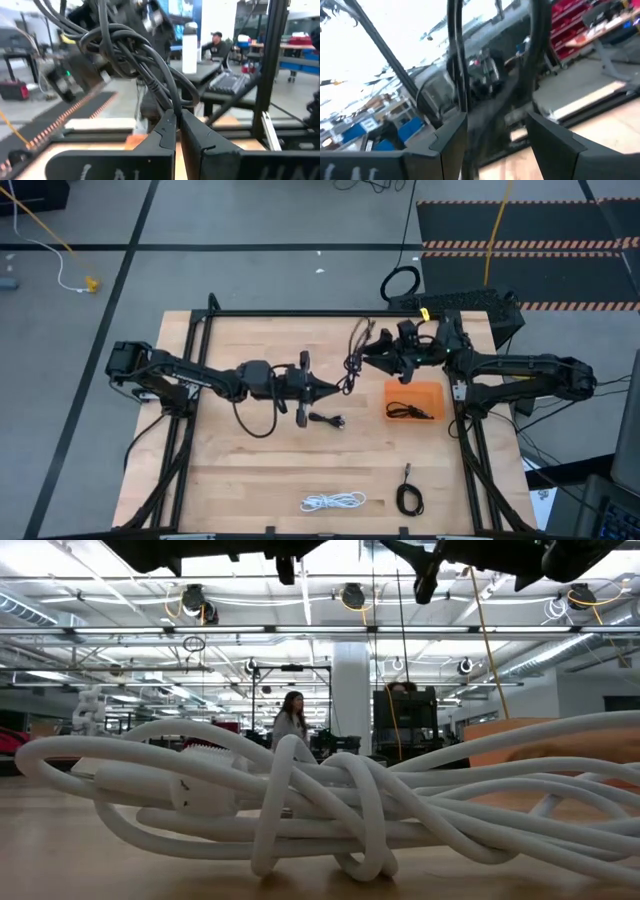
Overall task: Pick and place USB-C Cables
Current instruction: Put the black charger cable into the bin
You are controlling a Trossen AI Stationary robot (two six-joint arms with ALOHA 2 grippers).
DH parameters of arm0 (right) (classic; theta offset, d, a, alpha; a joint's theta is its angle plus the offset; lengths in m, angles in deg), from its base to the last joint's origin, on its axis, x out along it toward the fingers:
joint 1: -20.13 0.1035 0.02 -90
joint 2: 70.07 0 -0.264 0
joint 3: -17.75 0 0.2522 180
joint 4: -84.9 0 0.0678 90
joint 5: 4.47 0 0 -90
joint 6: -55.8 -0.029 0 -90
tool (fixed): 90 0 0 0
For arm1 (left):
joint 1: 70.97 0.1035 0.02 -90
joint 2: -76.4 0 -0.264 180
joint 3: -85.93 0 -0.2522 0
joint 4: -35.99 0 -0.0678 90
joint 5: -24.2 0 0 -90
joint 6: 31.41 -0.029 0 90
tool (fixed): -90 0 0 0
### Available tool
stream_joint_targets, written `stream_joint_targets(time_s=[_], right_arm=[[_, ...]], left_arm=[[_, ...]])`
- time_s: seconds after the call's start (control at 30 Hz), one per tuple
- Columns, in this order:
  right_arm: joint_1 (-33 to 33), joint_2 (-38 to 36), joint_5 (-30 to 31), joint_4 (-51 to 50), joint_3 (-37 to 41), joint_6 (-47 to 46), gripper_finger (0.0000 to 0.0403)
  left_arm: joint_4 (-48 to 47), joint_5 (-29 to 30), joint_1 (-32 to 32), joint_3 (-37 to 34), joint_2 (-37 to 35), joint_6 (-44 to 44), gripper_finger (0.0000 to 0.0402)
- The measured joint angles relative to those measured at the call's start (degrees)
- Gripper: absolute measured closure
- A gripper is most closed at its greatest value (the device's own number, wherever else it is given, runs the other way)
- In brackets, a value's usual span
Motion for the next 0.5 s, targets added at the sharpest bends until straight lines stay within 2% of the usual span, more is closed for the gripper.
stream_joint_targets(time_s=[0.17,0.5], right_arm=[[0.01,0.04,-0.39,-2.11,0.0,0.3,0.0206],[0.02,0.02,-0.16,3.63,0.0,0.63,0.0206]], left_arm=[[2.29,0.09,0.0,0.0,-0.02,-1.05,0.0396],[-0.22,-0.09,-1.02,0.0,-0.02,1.29,0.0396]])
